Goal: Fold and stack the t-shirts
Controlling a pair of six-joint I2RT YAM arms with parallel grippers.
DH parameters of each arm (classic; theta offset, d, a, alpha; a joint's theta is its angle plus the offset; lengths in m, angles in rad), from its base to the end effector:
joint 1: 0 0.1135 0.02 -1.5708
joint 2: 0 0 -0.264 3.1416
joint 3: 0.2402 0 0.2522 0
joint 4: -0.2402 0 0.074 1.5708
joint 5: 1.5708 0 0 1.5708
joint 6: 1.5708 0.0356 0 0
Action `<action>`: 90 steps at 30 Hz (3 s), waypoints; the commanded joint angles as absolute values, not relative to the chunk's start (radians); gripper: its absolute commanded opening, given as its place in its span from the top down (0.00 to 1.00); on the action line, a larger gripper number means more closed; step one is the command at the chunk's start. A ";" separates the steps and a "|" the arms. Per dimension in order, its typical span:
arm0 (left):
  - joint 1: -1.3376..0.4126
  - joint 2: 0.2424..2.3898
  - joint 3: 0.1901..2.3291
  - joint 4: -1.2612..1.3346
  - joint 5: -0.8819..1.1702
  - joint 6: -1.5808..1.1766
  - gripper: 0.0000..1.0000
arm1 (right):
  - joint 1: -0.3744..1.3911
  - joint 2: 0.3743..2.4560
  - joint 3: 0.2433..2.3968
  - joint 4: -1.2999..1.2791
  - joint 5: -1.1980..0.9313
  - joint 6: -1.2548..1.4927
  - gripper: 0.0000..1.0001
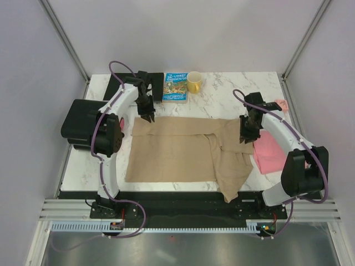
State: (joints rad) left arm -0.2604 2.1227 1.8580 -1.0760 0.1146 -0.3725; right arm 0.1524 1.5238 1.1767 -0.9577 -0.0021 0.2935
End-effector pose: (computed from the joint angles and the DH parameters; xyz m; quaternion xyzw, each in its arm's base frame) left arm 0.4198 -0.1161 0.2256 -0.0490 0.9906 -0.0897 0.0912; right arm 0.2838 0.0437 0.2446 0.0697 0.9887 0.0303 0.1291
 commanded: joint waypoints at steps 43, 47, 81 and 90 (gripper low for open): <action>-0.364 1.678 1.837 -0.876 0.328 -0.609 0.70 | 0.069 1.635 1.416 -0.418 -0.179 0.756 0.64; -0.364 1.597 1.795 -0.882 0.310 -0.623 0.69 | 0.098 1.614 1.330 -0.321 -0.141 0.837 0.64; -0.379 1.554 1.489 -0.690 0.460 -0.696 0.66 | 0.190 1.643 1.374 -0.314 -0.187 0.704 0.65; -0.347 1.744 1.700 -0.775 0.492 -0.678 0.66 | 0.138 1.600 1.322 -0.388 -0.196 0.615 0.64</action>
State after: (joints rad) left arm -0.3752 1.6947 1.6375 -0.7418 0.4290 -0.6849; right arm 0.1616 1.6665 1.3556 -0.3637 -0.1864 0.6746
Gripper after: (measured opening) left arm 0.339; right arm 0.359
